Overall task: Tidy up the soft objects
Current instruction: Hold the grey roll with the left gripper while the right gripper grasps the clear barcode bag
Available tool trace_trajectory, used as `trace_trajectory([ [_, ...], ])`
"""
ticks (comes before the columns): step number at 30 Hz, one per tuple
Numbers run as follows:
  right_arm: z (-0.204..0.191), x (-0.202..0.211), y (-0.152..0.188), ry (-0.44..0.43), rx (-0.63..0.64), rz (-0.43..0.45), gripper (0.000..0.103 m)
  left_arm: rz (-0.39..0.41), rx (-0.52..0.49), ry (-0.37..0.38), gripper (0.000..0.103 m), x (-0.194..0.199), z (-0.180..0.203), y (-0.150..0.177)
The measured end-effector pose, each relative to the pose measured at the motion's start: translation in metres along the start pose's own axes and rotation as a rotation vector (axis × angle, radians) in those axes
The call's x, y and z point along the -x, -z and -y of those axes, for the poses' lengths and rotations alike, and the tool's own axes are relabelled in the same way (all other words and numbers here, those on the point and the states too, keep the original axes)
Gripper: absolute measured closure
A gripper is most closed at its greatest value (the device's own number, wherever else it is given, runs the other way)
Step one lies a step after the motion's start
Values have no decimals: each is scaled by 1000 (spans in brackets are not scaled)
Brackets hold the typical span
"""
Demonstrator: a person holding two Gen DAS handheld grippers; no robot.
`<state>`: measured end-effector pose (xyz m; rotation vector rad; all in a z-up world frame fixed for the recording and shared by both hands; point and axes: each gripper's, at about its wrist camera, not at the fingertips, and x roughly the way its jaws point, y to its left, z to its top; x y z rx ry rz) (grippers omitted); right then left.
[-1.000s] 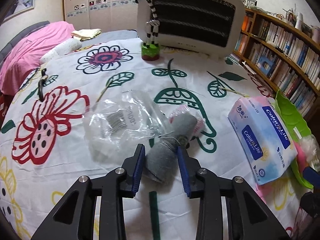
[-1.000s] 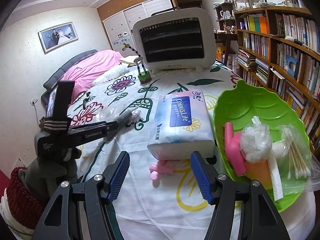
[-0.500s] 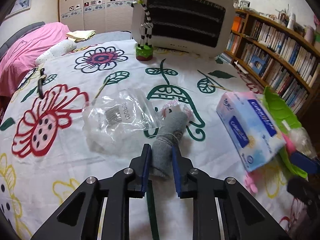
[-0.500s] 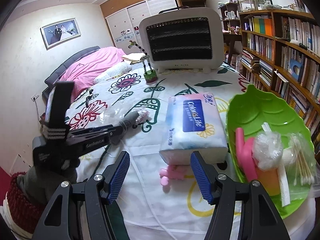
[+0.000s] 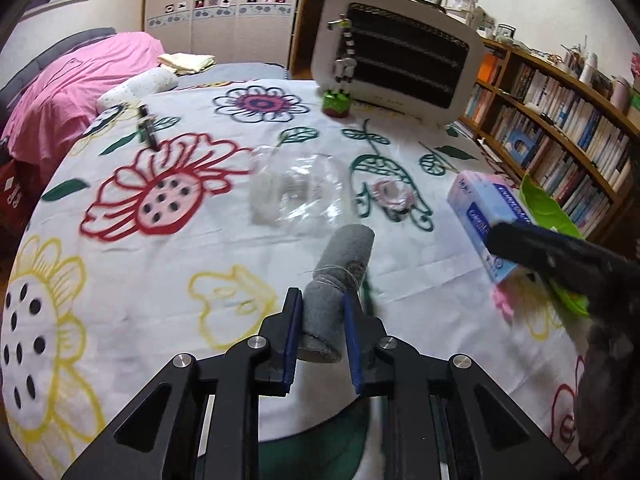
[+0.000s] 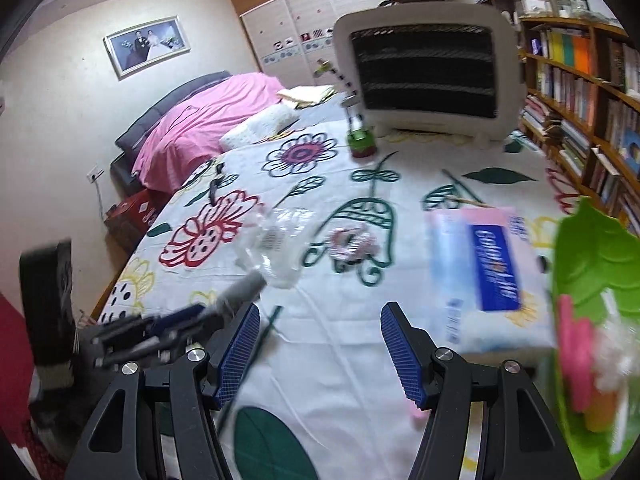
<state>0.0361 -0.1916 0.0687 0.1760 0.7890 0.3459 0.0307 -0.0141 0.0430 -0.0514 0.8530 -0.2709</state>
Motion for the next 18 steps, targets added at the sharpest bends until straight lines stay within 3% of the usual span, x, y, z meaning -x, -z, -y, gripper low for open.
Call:
trace_trajectory([
  [11, -31, -66, -33, -57, -9, -92, 34, 79, 69, -120, 82, 23, -39, 11],
  [14, -33, -88, -44, -50, -11, -111, 27, 87, 84, -147, 82, 25, -46, 13],
  [18, -38, -113, -55, -9, 20, -123, 25, 79, 95, -150, 82, 23, -51, 16],
])
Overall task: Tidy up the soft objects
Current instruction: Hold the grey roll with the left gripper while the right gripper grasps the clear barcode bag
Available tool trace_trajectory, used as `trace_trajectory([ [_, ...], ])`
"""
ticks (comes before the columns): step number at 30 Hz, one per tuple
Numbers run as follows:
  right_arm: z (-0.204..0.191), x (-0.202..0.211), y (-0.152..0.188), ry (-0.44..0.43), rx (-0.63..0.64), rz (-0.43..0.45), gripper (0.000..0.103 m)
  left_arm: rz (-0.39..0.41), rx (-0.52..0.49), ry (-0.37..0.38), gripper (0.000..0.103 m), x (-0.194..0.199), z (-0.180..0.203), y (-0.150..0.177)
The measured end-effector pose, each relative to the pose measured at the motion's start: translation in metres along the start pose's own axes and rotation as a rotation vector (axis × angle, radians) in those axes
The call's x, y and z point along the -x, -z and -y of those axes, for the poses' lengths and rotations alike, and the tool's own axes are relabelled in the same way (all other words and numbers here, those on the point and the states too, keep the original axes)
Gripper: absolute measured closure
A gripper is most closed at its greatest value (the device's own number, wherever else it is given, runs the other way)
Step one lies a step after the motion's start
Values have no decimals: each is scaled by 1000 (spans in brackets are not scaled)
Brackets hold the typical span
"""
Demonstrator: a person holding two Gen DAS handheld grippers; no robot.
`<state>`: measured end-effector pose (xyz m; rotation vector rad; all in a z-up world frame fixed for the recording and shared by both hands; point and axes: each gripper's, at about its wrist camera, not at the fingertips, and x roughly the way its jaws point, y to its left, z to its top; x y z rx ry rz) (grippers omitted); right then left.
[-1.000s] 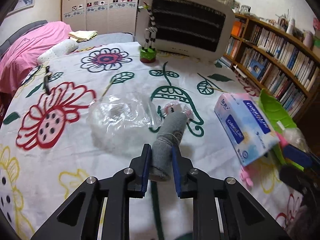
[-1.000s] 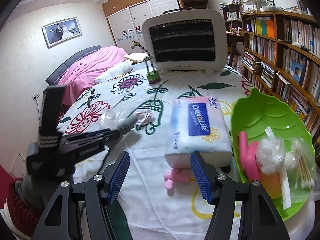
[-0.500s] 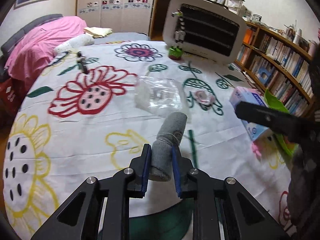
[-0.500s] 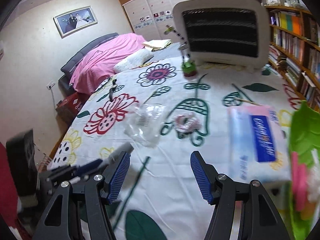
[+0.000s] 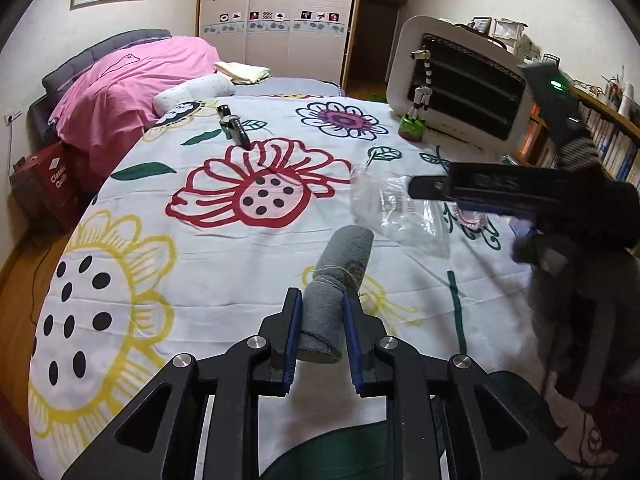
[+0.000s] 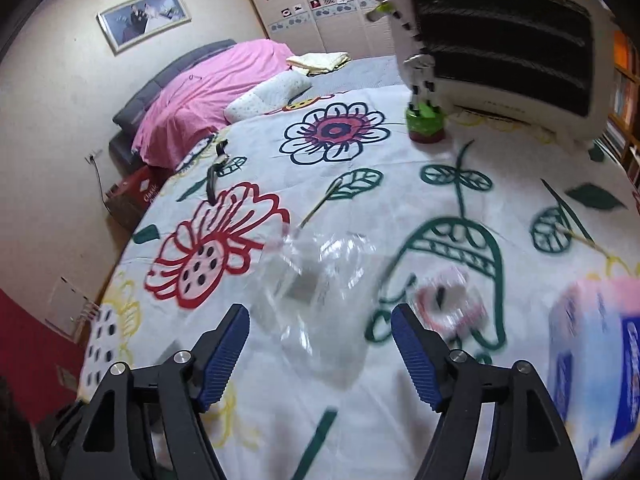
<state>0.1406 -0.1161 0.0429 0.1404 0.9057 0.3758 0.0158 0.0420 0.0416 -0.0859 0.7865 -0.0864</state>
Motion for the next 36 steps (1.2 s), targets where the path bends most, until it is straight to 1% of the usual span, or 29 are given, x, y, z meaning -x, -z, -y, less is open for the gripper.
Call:
trace_trajectory([
  [2, -6, -10, -6, 29, 32, 3, 25, 0, 1, -5, 82, -1, -1, 0],
  [4, -10, -22, -10, 32, 60, -11, 25, -1, 7, -3, 82, -3, -2, 0],
  [7, -10, -36, -12, 47, 64, -36, 25, -13, 17, -5, 81, -6, -3, 0],
  [9, -10, -42, -11, 66, 78, -50, 37, -24, 30, -3, 79, -9, -6, 0],
  [10, -12, -44, -9, 82, 94, -49, 40, -31, 39, -3, 77, -11, -8, 0],
  [12, -15, -42, -6, 118, 132, -36, 61, -40, 51, 1, 75, -13, -9, 0],
  [13, -15, -42, -5, 125, 142, -35, 66, -45, 55, 3, 71, -15, -9, 0],
  [14, -15, -40, -3, 127, 151, -35, 77, -50, 57, 5, 66, -16, -9, 0],
  [15, -15, -39, -3, 120, 151, -38, 86, -52, 59, 8, 63, -16, -9, -1],
  [16, -14, -38, -3, 112, 147, -40, 89, -53, 60, 10, 58, -17, -9, -1],
  [17, -12, -36, -2, 102, 139, -41, 93, -54, 60, 12, 56, -17, -8, -1],
  [18, -12, -34, -2, 89, 132, -40, 96, -57, 61, 15, 55, -17, -8, -1],
  [22, -14, -26, 2, 64, 124, -30, 98, -69, 62, 13, 54, -22, -7, -4],
  [25, -17, -20, 3, 42, 124, -14, 97, -87, 51, -13, 54, -30, -5, -5],
  [26, -18, -20, 2, 30, 122, -11, 96, -96, 47, -11, 54, -33, -5, -5],
  [27, -18, -21, 1, 18, 120, -10, 88, -106, 44, -1, 55, -36, -4, -5],
  [28, -18, -21, 0, 15, 121, -13, 77, -109, 41, 2, 60, -38, -3, -4],
  [29, -18, -22, -1, 19, 119, -15, 38, -108, 30, 3, 70, -38, -1, -4],
  [30, -17, -24, -1, 22, 115, -14, 2, -105, 16, 7, 76, -38, 2, -3],
  [31, -15, -24, -2, 23, 100, -5, 1, -101, 8, 3, 78, -37, 3, -3],
  [33, -12, -22, -3, 15, 69, 24, 0, -76, 7, -21, 79, -32, 3, -3],
  [36, -9, -32, -9, 8, 56, -14, 0, -49, 47, -32, 79, -25, -6, -5],
])
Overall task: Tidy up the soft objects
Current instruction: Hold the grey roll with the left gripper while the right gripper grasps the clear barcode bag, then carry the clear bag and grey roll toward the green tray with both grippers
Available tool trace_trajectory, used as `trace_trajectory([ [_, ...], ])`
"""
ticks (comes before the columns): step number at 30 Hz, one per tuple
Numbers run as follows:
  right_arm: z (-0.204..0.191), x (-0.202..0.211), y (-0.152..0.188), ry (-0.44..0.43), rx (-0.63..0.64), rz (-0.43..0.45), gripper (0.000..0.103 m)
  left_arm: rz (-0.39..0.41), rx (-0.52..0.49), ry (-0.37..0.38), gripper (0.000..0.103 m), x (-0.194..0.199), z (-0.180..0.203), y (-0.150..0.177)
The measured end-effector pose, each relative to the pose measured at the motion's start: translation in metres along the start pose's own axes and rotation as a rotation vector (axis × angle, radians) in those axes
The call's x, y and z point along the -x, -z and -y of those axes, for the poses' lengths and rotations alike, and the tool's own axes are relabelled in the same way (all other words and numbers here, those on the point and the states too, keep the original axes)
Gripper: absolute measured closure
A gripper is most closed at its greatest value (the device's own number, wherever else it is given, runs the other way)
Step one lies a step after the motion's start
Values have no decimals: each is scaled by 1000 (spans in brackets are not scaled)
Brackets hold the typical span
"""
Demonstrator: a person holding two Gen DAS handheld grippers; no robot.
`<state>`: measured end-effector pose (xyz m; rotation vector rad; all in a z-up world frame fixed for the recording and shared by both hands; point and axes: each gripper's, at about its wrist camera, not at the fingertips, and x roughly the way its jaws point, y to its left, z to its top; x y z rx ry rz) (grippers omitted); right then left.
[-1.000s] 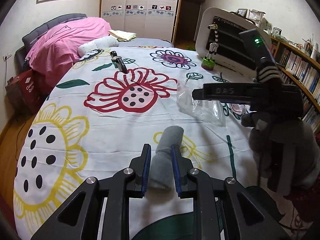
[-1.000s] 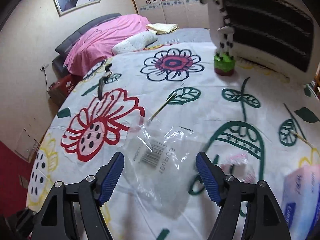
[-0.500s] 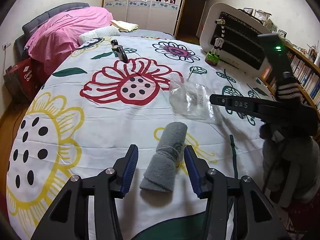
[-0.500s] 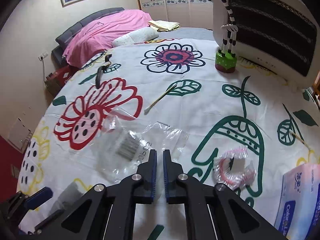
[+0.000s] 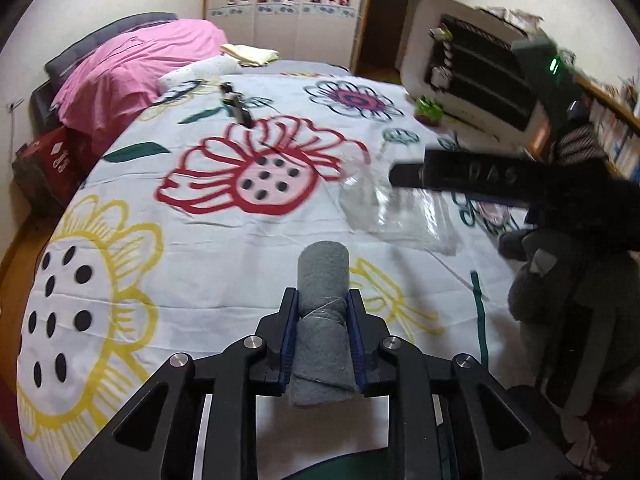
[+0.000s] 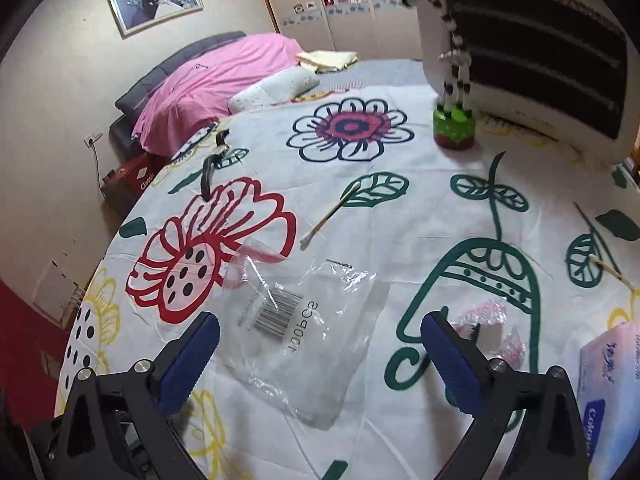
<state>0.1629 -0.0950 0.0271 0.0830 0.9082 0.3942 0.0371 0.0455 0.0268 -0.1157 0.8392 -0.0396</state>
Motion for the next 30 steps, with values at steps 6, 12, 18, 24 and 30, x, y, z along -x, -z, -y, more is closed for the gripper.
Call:
trace_trajectory([
  [6, -15, -25, -3, 50, 103, -55, 0, 36, 85, -31, 79, 7, -22, -5],
  [12, -41, -25, 13, 119, 257, -32, 41, 15, 98, -18, 79, 2, -23, -4],
  [18, -44, -14, 14, 121, 241, -31, 96, 18, 102, -15, 79, 5, -22, -3],
  [24, -33, 9, 24, 69, 166, -2, 99, 27, 91, -10, 79, 10, -17, -4],
  [30, -25, 44, 32, 33, 125, 51, 99, 38, 64, 6, 79, 17, -5, -5],
])
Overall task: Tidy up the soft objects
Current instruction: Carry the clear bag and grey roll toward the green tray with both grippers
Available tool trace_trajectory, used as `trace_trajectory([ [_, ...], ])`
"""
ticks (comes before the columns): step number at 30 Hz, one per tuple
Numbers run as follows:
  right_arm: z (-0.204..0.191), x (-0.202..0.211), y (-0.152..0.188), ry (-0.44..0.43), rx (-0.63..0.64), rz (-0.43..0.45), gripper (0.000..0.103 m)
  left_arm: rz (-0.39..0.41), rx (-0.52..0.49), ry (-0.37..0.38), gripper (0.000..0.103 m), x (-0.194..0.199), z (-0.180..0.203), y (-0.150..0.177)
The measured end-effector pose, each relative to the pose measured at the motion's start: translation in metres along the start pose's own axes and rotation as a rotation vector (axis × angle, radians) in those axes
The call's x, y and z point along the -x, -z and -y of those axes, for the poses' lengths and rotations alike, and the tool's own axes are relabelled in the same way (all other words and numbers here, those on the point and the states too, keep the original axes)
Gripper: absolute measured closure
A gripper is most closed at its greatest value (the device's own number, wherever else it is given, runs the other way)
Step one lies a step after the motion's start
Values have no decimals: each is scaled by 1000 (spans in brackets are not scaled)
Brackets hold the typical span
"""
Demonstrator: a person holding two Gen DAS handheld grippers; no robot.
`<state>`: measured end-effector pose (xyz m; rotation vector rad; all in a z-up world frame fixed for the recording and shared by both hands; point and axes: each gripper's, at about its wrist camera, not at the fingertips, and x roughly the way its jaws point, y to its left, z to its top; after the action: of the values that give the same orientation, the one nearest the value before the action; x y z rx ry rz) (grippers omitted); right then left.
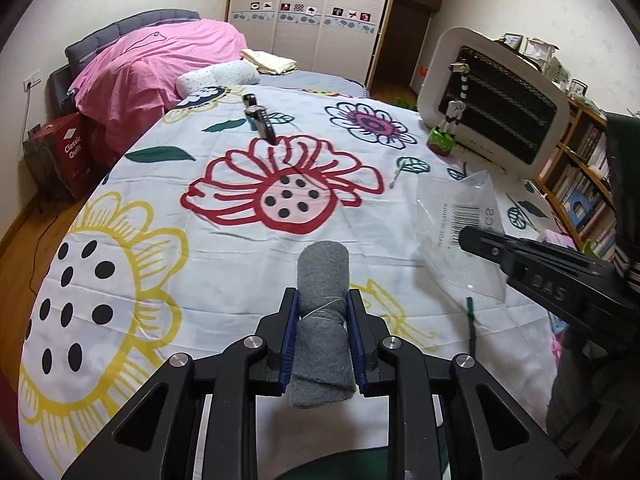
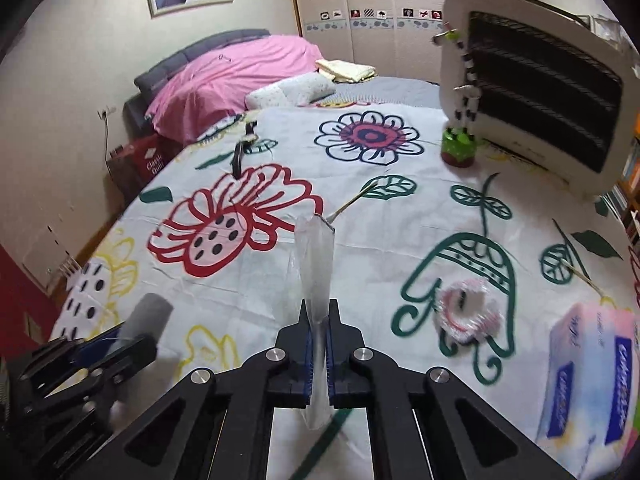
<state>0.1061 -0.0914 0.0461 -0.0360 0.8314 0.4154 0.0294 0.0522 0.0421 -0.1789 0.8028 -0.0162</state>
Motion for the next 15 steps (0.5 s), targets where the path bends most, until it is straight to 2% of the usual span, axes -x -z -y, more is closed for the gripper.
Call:
trace_trajectory([
  [9, 12, 40, 16, -30, -63, 59, 99, 12, -48, 17, 79, 9, 22, 0],
  [15, 33, 66, 29, -13, -121, 102, 99, 20, -81, 19, 79, 15, 36, 1],
])
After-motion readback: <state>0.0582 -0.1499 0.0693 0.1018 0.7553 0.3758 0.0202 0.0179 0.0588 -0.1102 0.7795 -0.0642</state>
